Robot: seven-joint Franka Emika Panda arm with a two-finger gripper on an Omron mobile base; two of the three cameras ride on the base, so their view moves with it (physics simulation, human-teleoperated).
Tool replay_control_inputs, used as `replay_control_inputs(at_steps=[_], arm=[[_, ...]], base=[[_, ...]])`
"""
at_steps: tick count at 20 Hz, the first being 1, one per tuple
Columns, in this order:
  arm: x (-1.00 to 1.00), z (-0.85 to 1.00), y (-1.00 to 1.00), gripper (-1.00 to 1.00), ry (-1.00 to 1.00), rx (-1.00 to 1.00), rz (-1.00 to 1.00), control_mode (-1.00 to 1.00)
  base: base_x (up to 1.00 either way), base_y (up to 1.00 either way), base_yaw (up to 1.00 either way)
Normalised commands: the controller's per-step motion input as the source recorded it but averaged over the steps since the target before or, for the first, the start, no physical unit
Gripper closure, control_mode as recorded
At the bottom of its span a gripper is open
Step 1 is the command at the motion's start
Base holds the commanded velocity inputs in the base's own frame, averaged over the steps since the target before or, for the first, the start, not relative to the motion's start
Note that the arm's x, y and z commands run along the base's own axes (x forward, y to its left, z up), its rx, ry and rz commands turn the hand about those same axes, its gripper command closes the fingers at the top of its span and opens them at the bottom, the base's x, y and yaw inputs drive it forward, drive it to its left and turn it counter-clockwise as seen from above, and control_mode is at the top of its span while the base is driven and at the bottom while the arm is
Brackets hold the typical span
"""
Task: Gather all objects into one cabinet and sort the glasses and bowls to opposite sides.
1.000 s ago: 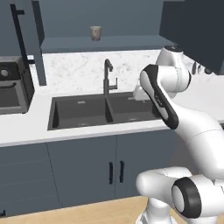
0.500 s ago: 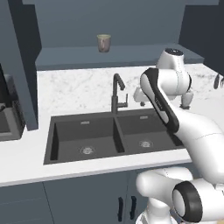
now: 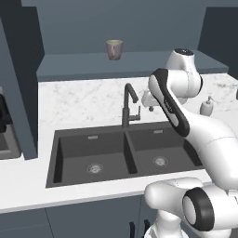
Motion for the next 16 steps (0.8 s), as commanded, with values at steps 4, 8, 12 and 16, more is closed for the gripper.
replay_control_inputs(at_steps=[4,8,12,16], arm=[[0.0,0.0,0.0,-1.0,0.0,0.0,0.0,1.0],[0.0,0.0,0.0,-1.0,0.0,0.0,0.0,1.0],[0.0,0.0,0.0,-1.0,0.0,0.0,0.0,1.0],[0.0,0.0,0.0,-1.0,0.0,0.0,0.0,1.0]], base=[[0.92,0.22,0.03],[0.2,0.0,0.0],[0.05,0.0,0.0],[0.01,0.0,0.0]])
